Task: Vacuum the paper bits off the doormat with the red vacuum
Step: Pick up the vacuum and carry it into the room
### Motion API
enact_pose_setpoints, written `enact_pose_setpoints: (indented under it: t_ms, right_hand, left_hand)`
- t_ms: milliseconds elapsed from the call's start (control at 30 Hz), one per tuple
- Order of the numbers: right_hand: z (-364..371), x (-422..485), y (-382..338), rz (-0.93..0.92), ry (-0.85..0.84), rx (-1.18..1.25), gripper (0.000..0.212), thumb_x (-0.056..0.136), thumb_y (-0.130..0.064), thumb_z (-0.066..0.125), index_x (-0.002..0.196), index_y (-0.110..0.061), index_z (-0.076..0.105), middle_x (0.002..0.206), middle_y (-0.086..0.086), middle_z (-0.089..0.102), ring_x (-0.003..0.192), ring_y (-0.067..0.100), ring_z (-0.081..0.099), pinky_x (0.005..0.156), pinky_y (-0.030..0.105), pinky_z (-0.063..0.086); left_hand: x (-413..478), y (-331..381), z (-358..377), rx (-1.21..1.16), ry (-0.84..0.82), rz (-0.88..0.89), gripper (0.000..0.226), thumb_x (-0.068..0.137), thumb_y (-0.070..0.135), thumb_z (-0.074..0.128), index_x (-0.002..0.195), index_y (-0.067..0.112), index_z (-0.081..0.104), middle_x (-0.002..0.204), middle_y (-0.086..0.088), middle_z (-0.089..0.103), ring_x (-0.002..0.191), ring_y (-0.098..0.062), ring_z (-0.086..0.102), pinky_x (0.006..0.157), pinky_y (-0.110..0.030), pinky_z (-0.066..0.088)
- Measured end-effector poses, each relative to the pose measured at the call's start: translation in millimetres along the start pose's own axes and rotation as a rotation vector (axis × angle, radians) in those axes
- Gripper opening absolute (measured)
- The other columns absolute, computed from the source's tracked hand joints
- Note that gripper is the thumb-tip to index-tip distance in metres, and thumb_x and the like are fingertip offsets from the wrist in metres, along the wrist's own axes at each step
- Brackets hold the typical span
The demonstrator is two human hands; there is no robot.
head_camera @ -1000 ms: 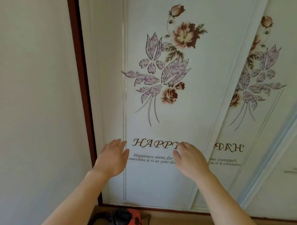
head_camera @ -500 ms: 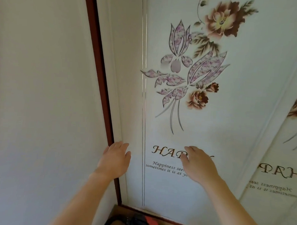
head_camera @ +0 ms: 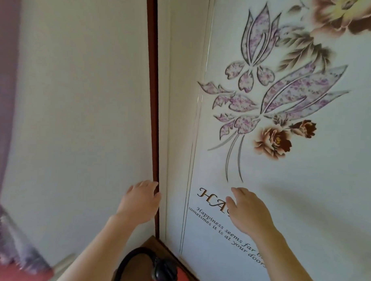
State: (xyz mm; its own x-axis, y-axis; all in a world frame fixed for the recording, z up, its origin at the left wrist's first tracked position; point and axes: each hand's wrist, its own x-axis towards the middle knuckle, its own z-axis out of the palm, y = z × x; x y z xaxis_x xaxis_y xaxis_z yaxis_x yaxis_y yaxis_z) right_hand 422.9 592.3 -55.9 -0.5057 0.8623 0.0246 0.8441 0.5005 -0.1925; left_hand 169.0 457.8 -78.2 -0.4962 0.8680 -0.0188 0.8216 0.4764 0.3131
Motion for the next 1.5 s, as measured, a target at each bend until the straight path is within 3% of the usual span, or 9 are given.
enact_pose_setpoints:
  t_ms: [233, 700, 1000, 1133, 1500]
  right_hand:
    - [11.5, 28.1, -19.7, -0.127, -0.091, 0.014, 0.047, 0.107, -0.036, 0.029, 0.148, -0.017, 0.041, 0.151, 0.000, 0.045, 0.135, 0.023, 0.044, 0.106, 0.034, 0.037]
    - [60.9, 59.7, -111.9, -0.234, -0.177, -0.048, 0.045, 0.106, -0.036, 0.031, 0.143, -0.015, 0.046, 0.146, 0.002, 0.049, 0.131, 0.024, 0.045, 0.103, 0.036, 0.039]
    - [84.5, 83.0, -166.7, -0.414, -0.236, -0.040, 0.047, 0.106, -0.034, 0.030, 0.145, -0.013, 0.045, 0.149, 0.003, 0.047, 0.133, 0.023, 0.045, 0.104, 0.037, 0.040]
    - [96.2, 96.0, -168.0, -0.500, -0.294, -0.044, 0.051, 0.107, -0.038, 0.028, 0.153, -0.016, 0.037, 0.156, 0.002, 0.040, 0.141, 0.022, 0.039, 0.111, 0.036, 0.035]
    - [141.8, 141.8, -113.0, -0.686, -0.448, -0.014, 0.052, 0.106, -0.037, 0.028, 0.153, -0.017, 0.036, 0.157, 0.003, 0.039, 0.141, 0.023, 0.038, 0.111, 0.038, 0.035]
  left_hand:
    - [-17.0, -24.2, 4.6, -0.013, -0.037, -0.166, 0.052, 0.108, 0.040, 0.029, 0.156, 0.022, 0.032, 0.162, 0.000, 0.035, 0.150, -0.020, 0.028, 0.123, -0.038, 0.018]
    - [-8.5, -113.2, 8.6, -0.050, -0.042, -0.249, 0.054, 0.107, 0.043, 0.029, 0.158, 0.022, 0.029, 0.163, 0.000, 0.032, 0.150, -0.021, 0.029, 0.121, -0.040, 0.023]
    - [-28.0, -154.2, 9.7, -0.066, 0.024, -0.408, 0.054, 0.107, 0.044, 0.029, 0.157, 0.023, 0.032, 0.161, 0.001, 0.037, 0.148, -0.022, 0.033, 0.120, -0.040, 0.026]
    - [-35.8, -152.0, 16.4, -0.075, 0.038, -0.502, 0.054, 0.107, 0.044, 0.030, 0.156, 0.022, 0.034, 0.160, 0.000, 0.039, 0.147, -0.024, 0.036, 0.119, -0.042, 0.028]
    - [-33.1, -86.1, 81.6, -0.051, 0.063, -0.700, 0.052, 0.106, 0.043, 0.034, 0.153, 0.022, 0.039, 0.157, 0.000, 0.044, 0.143, -0.024, 0.041, 0.117, -0.042, 0.031]
